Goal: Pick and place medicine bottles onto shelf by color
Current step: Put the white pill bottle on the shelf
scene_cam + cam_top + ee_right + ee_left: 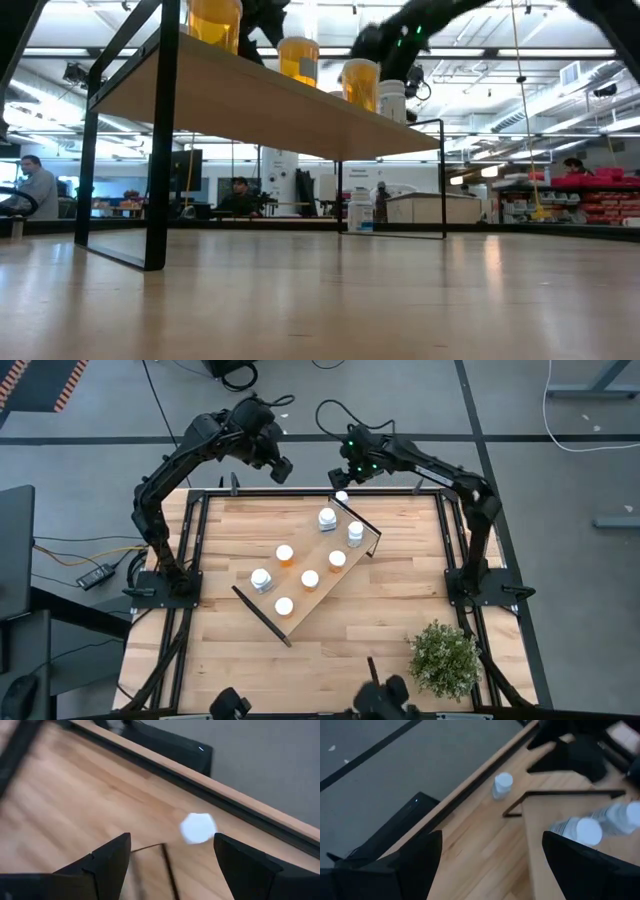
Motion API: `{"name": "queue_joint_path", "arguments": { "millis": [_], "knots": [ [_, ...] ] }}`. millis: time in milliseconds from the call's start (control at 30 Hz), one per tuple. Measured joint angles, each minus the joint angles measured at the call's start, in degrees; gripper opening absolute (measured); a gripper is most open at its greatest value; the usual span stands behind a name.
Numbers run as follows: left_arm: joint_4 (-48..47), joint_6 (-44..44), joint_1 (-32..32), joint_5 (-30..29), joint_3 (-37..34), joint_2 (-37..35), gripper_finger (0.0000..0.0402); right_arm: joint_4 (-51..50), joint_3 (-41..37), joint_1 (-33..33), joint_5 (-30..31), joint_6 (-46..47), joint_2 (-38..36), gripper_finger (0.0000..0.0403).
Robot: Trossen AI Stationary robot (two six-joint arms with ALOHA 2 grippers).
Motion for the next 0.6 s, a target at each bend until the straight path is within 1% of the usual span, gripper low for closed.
{"name": "queue_joint_path", "arguments": {
  "millis": [67, 233, 600],
  "knots": [
    [-0.6, 1.2, 0.0, 0.0, 0.0, 0.0, 0.0348, -0.2, 0.0, -1.4, -0.4, 0.2, 2.4, 0.0292],
    [-0.9, 3.4, 0.3, 0.0, 0.0, 0.0, 0.0348, -0.1, 0.0, -3.3, -3.8, -0.1, 7.2, 0.0298],
    [-1.0, 4.6, 3.8, 0.0, 0.0, 0.0, 0.0348, 0.1, 0.0, -3.8, -4.2, 2.0, 12.5, 0.0342]
  ]
}}
